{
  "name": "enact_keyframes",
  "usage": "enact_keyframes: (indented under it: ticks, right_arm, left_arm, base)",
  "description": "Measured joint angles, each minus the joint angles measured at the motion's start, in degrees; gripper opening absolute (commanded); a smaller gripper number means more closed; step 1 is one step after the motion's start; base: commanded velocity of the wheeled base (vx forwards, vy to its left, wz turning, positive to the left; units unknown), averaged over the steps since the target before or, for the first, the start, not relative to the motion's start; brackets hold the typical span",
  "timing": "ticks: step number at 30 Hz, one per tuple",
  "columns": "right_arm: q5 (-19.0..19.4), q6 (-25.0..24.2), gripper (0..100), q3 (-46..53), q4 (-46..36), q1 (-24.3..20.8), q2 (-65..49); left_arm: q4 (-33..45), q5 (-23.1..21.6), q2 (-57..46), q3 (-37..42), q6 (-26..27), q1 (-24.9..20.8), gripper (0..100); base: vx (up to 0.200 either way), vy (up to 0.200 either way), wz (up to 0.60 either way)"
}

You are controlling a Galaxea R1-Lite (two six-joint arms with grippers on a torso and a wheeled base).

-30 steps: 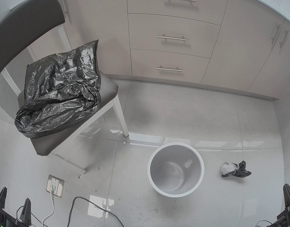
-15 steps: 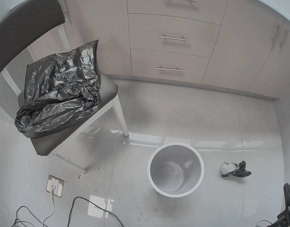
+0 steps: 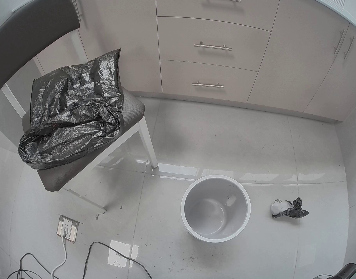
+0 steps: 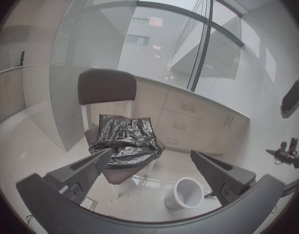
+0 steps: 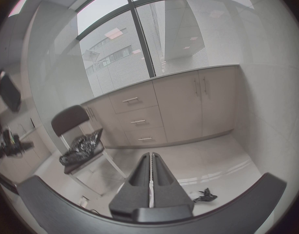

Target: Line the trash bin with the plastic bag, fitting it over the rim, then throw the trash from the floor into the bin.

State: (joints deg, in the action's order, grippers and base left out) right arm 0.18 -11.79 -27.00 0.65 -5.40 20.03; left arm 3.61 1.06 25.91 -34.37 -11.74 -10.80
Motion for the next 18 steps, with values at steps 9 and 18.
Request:
enact_keyframes:
  ticks: [9,18]
  right_arm:
    - [0.4,-9.8,0,-3.2,22.8,-4.5,23.5]
    - [0.6,-13.6,0,-0.8,31.5,-6.4,37.7]
  left_arm:
    - [-5.3,-0.4,13.2,1.5,1.4,0.2,100]
    - [-16.3,-8.4,31.6,-0.7,13.6,0.9,100]
  base:
    - [0.000,0.000,0.00]
    - [0.000,0.000,0.00]
